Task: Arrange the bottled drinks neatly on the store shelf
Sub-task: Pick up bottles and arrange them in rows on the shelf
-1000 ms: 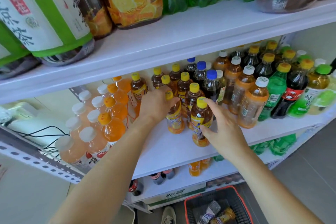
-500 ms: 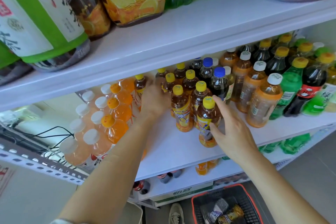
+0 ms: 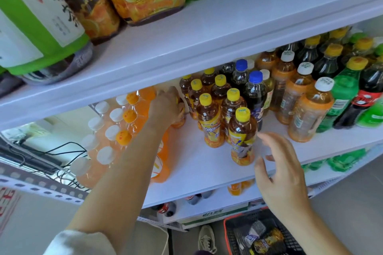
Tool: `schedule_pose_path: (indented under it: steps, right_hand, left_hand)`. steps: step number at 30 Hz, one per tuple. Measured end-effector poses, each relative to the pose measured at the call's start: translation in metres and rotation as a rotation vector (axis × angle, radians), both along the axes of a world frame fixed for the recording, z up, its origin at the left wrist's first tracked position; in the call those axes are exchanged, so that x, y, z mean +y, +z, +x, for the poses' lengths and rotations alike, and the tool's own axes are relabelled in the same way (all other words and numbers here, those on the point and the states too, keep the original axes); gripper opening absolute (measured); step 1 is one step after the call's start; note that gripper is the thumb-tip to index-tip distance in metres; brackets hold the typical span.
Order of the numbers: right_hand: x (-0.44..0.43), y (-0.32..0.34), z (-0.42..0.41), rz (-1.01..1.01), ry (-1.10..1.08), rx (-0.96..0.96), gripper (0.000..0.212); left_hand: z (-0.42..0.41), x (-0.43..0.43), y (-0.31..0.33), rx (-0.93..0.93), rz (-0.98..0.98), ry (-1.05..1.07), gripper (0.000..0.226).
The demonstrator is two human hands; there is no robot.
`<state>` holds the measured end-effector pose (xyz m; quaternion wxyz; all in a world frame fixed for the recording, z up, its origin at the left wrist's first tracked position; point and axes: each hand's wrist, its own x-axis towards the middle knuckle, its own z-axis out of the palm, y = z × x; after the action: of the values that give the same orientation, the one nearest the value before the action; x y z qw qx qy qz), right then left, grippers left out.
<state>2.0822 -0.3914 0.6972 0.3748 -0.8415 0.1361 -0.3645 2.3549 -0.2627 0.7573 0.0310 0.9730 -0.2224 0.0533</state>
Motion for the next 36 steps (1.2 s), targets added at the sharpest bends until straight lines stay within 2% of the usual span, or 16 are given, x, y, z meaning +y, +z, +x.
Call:
schedule_pose_path:
  steps: [2, 4, 7, 9, 10, 12, 15, 18, 20, 22, 25, 27, 32, 34, 36]
  right_hand:
    - [0.005, -0.005, -0.004, 0.039, 0.028, 0.037, 0.042]
    - [0.009, -0.009, -0.007, 0.195, 0.053, 0.084, 0.044]
    - [0.01, -0.01, -0.009, 0.618, 0.103, 0.171, 0.037]
    - [0.006, -0.012, -0.01, 0.904, 0.171, 0.282, 0.025]
    - [0.005, -0.013, -0.011, 1.08, 0.227, 0.357, 0.021]
    - [0.006, -0.013, -0.017, 1.4, 0.399, 0.497, 0.043]
    - [0.012, -0.01, -0.029, 1.614, 0.664, 0.621, 0.067]
    - [0.018, -0.007, -0.035, 1.675, 0.716, 0.519, 0.064]
    - [0.02, -0.005, -0.039, 1.66, 0.674, 0.384, 0.059]
    - [0.02, 0.0, -0.044, 1.584, 0.694, 0.257, 0.065]
    - [0.016, 0.004, -0.051, 1.403, 0.723, 0.177, 0.068]
    - [0.013, 0.005, -0.055, 1.313, 0.678, 0.142, 0.072]
    - [0.011, 0.013, -0.055, 1.164, 0.62, 0.099, 0.071]
    - [0.009, 0.016, -0.056, 1.232, 0.641, 0.074, 0.07]
    - [0.008, 0.022, -0.055, 1.387, 0.691, 0.064, 0.062]
  left_hand:
    - [-0.019, 0.007, -0.003, -0.035, 0.034, -0.063, 0.034]
    - [-0.041, 0.018, 0.0, -0.076, 0.001, -0.102, 0.032]
    - [-0.076, 0.041, 0.017, -0.23, -0.136, -0.122, 0.029]
    - [-0.103, 0.054, 0.031, -0.264, -0.315, -0.113, 0.026]
    - [-0.115, 0.06, 0.038, -0.204, -0.439, -0.084, 0.024]
    - [-0.134, 0.067, 0.046, 0.016, -0.708, -0.043, 0.02]
    - [-0.154, 0.071, 0.049, 0.165, -0.953, -0.065, 0.017]
    - [-0.164, 0.071, 0.049, 0.234, -1.151, -0.084, 0.016]
    - [-0.165, 0.072, 0.049, 0.272, -1.196, -0.033, 0.016]
    - [-0.161, 0.077, 0.048, 0.254, -1.109, 0.055, 0.021]
    - [-0.155, 0.087, 0.043, 0.26, -0.911, 0.154, 0.047]
    - [-0.157, 0.09, 0.039, 0.323, -0.932, 0.172, 0.053]
    - [-0.17, 0.088, 0.032, 0.419, -1.158, 0.131, 0.026]
    - [-0.173, 0.089, 0.033, 0.406, -1.208, 0.092, 0.02]
    - [-0.175, 0.089, 0.036, 0.391, -1.261, 0.034, 0.019]
